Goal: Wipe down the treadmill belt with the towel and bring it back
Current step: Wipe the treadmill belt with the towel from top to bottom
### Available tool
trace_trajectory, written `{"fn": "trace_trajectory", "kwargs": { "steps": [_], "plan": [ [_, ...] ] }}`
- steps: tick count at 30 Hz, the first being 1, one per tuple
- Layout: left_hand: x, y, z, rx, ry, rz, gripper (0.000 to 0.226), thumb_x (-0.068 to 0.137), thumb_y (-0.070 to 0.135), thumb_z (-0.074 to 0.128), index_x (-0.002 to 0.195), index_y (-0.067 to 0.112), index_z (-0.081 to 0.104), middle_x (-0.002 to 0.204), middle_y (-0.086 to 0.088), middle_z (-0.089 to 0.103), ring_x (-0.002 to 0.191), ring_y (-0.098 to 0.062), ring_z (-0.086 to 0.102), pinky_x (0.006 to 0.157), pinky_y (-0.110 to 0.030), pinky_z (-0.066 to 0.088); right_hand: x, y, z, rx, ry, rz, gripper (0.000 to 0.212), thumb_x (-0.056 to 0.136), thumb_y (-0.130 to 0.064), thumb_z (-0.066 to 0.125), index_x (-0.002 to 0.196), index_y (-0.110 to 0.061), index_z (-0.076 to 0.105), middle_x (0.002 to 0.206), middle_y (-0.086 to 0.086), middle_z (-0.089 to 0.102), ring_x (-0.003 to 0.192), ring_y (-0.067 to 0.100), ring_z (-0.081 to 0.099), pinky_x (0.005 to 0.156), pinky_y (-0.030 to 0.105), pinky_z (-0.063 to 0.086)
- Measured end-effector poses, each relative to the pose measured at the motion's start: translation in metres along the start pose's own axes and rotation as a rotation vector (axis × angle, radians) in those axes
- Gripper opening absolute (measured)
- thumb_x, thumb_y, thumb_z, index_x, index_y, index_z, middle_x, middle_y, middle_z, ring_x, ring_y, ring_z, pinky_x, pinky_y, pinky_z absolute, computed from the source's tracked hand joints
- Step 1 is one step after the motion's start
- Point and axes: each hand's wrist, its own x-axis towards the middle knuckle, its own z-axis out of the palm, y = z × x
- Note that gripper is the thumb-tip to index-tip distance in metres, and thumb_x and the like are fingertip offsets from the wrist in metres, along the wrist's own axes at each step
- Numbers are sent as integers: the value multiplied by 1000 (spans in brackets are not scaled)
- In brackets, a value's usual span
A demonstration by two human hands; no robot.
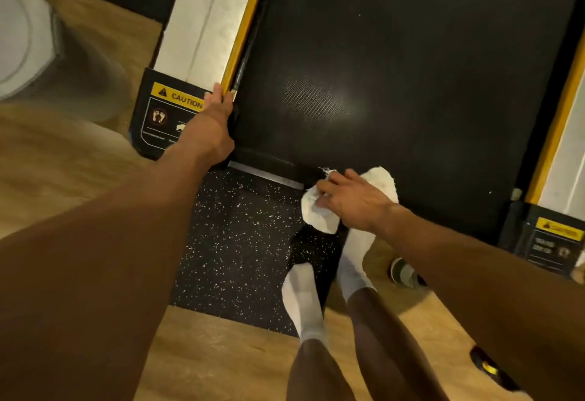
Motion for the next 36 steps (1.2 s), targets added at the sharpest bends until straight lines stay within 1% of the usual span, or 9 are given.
{"fn": "trace_trajectory", "kwargs": {
  "steps": [6, 10, 15, 21, 23, 27, 33, 34, 36],
  "plan": [
    [-15, 19, 30, 75, 180, 10, 69, 91, 8, 54, 151, 13, 22, 161, -14, -1, 148, -35, 1, 120, -49, 10, 8, 15, -20, 65, 290, 159, 41, 84, -10, 60, 122, -24, 59, 125, 4, 51, 116, 28, 45, 91, 41, 32],
    [-26, 56, 51, 34, 116, 149, 58, 96, 7, 46, 150, 15, 28, 161, -14, 6, 148, -32, 6, 120, -50, 10, 2, 20, 6, 124, 386, 255, 36, 82, -10, 64, 115, -24, 64, 116, 4, 56, 106, 28, 49, 87, 43, 31],
    [-34, 95, 74, 78, -62, 198, 62, 97, 10, 46, 152, 22, 22, 160, -14, 8, 147, -33, 11, 119, -53, 13, -109, 32, 74, 154, 54, 345, 47, 81, -19, 70, 124, -35, 59, 131, 2, 48, 117, 26, 42, 94, 43, 32],
    [-42, 128, 90, 175, -168, 61, 69, 92, 17, 57, 151, 19, 22, 159, -19, 2, 146, -37, 13, 117, -53, 21, -145, 63, 78, 424, 527, 817, 36, 83, -13, 65, 119, -14, 61, 116, 17, 52, 101, 35, 52, 85, 48, 44],
    [-45, 132, 88, 213, -184, 51, 70, 92, 19, 59, 151, 20, 21, 160, -18, 3, 146, -37, 12, 117, -54, 19, -158, 59, 99, 478, 445, 956, 35, 85, -13, 63, 120, -16, 58, 118, 16, 50, 102, 34, 53, 88, 46, 46],
    [-57, 140, 90, 220, -186, 89, 62, 94, 20, 55, 149, 19, 27, 159, -16, 12, 146, -37, 13, 117, -54, 19, -195, 29, 143, 547, -22, 991, 44, 79, -16, 71, 122, -22, 59, 118, 10, 50, 105, 32, 53, 94, 45, 46],
    [-71, 173, 122, 203, -186, 64, 67, 96, 21, 52, 153, 18, 17, 160, -17, 0, 147, -36, 10, 117, -51, 22, -208, 62, 116, 547, 689, 1075, 35, 86, -10, 64, 120, -10, 57, 120, 16, 51, 108, 29, 51, 95, 37, 44],
    [-73, 178, 124, 196, -202, 49, 68, 96, 22, 52, 154, 18, 15, 160, -17, -3, 147, -37, 8, 117, -51, 22, -207, 66, 120, 549, 655, 1088, 36, 87, -11, 64, 121, -10, 55, 120, 16, 50, 108, 29, 51, 94, 36, 43],
    [-74, 185, 123, 176, -248, 43, 69, 96, 25, 53, 154, 19, 16, 161, -15, -4, 147, -37, 7, 118, -49, 21, -209, 60, 138, 608, 358, 1065, 42, 86, -13, 64, 125, -13, 48, 121, 15, 48, 108, 31, 52, 93, 39, 45]
  ]
}}
